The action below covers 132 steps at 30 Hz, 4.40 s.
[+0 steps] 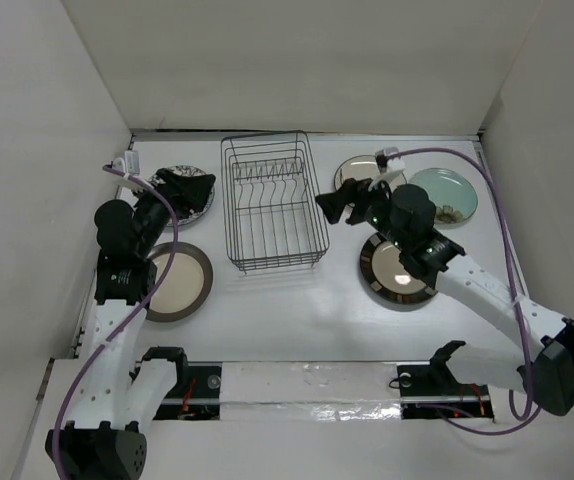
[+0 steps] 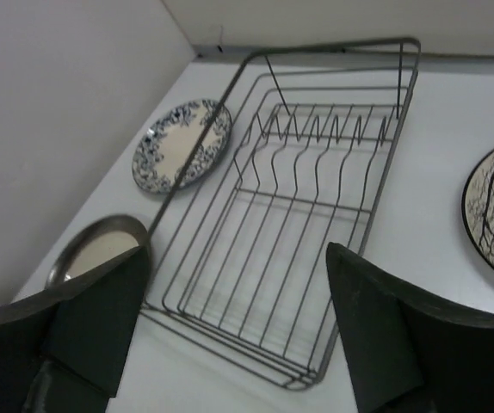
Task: Load the plates into the dish rack
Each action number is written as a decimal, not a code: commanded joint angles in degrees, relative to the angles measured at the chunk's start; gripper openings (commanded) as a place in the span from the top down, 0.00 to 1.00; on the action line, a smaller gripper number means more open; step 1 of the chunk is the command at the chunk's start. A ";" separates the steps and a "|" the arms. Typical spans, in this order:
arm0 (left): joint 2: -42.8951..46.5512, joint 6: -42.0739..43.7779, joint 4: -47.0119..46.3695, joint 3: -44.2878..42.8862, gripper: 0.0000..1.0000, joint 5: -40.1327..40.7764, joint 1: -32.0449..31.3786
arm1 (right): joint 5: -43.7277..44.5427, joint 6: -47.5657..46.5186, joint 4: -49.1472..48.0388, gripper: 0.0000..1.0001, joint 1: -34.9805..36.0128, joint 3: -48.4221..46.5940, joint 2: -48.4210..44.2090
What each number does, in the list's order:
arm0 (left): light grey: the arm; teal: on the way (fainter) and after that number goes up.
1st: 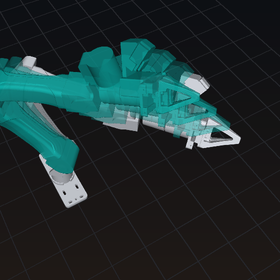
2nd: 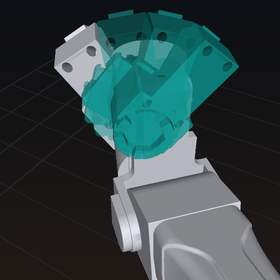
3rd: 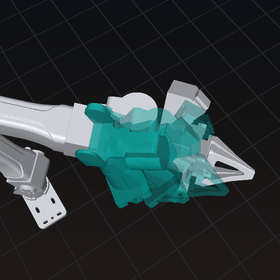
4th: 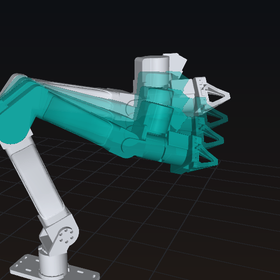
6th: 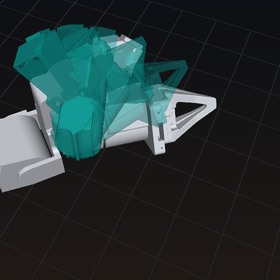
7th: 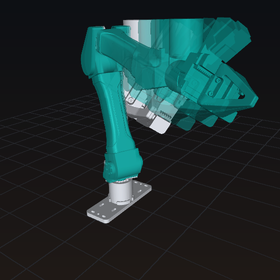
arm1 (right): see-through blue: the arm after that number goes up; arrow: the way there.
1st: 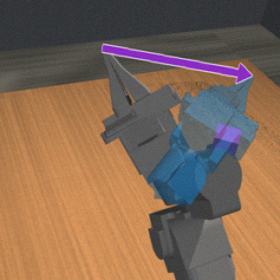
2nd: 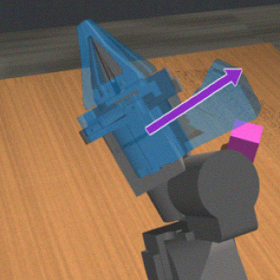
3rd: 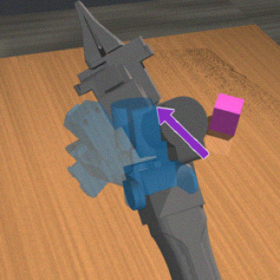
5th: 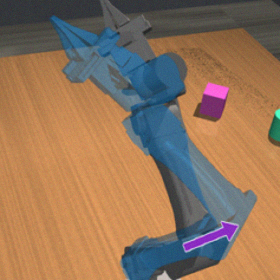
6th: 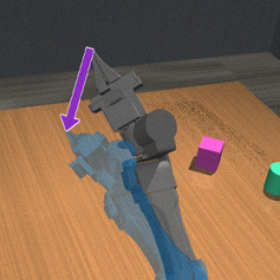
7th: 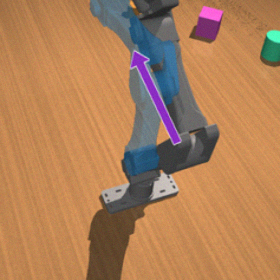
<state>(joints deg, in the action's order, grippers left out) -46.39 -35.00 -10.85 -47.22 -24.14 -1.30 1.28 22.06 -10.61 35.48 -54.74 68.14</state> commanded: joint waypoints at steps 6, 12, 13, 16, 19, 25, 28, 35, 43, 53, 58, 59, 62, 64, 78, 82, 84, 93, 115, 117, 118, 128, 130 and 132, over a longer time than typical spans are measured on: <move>0.52 -0.23 3.47 -0.51 0.58 12.78 0.33 | 0.21 0.17 -1.52 0.95 3.80 11.13 -13.37; -3.43 0.37 5.14 -0.85 1.00 23.07 1.47 | 0.48 -0.97 -1.34 1.00 3.80 15.97 -18.21; -5.62 0.64 5.40 -1.20 1.00 25.78 1.48 | 0.57 -0.97 -1.52 1.00 3.80 17.11 -18.65; -10.80 0.55 6.63 -3.48 1.00 27.91 2.09 | 1.00 -1.67 -1.87 1.00 3.80 18.53 -19.97; -15.98 0.55 7.42 -6.12 0.99 29.23 3.58 | 0.13 -1.41 -2.83 1.00 3.80 20.11 -21.46; -28.19 -2.00 6.20 -7.89 0.59 18.54 14.98 | -0.23 -0.79 -1.26 1.00 3.80 21.08 -22.52; -36.64 -1.38 5.75 -10.42 0.44 14.57 19.21 | 0.30 -0.80 -1.08 1.00 3.80 21.60 -24.54; -46.94 1.07 6.55 -14.74 0.44 14.03 20.55 | 0.66 -0.71 -0.99 0.98 3.80 21.78 -24.81; -56.16 2.57 8.57 -18.96 0.44 16.58 20.55 | 0.04 -0.71 -1.17 0.96 3.80 21.52 -23.40; -60.92 2.31 10.06 -20.98 0.50 15.79 20.55 | 0.65 -0.71 -1.17 0.94 3.80 21.52 -22.88; -62.24 2.92 10.32 -21.51 0.51 17.28 20.55 | 0.65 -0.71 -0.99 0.94 3.80 21.52 -22.79; -62.68 2.92 10.59 -21.68 0.51 17.20 20.55 | 0.65 -0.62 -0.99 0.94 3.80 21.43 -22.87; -64.44 2.66 10.59 -22.47 0.51 16.50 20.55 | 0.66 -0.62 -0.90 0.93 3.80 21.43 -22.87; -65.31 2.05 10.33 -22.56 0.55 15.71 20.55 | 0.74 -0.62 -0.90 0.93 3.80 21.43 -23.14; -63.92 -4.81 -2.14 -16.07 1.00 12.01 21.08 | 1.53 -0.88 -0.64 0.95 3.80 20.73 -21.91; -57.70 -6.39 -8.74 -12.56 1.00 11.31 21.08 | 1.71 -0.88 -0.37 0.95 3.80 20.11 -21.73; -55.05 -6.65 -12.60 -10.62 1.00 11.48 21.08 | 1.27 -0.71 -0.37 0.93 3.80 19.59 -21.29; -47.04 -9.38 -23.69 -5.33 1.00 10.00 22.13 | 0.65 0.26 -0.55 0.85 4.33 17.21 -19.89; -31.84 -19.13 -31.69 -6.39 1.00 -0.11 25.03 | -9.98 4.22 -7.93 0.35 5.38 4.04 -0.92; -30.69 -19.31 -30.72 -6.92 1.00 -1.17 25.03 | -9.80 4.13 -8.11 0.30 5.38 0.87 0.93; -29.47 -19.40 -30.63 -7.01 1.00 -2.04 24.33 | -9.89 4.21 -8.72 0.28 5.38 -0.27 2.94; -22.43 -25.37 -35.55 -0.77 1.00 -8.90 16.77 | -12.00 4.83 -5.13 0.07 1.79 -25.56 24.39; -21.81 -26.86 -36.95 0.11 1.00 -10.30 16.15 | -13.05 4.83 -3.28 0.07 0.73 -29.35 28.78; -21.02 -29.84 -39.24 1.87 1.00 -12.15 16.15 | -13.58 4.83 -1.87 0.06 -0.15 -33.13 30.73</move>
<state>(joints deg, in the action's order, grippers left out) -71.75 -57.36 -35.81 -45.23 -31.99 14.63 -10.79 26.85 -14.11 37.06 -82.50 96.92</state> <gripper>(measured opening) 0.065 0.932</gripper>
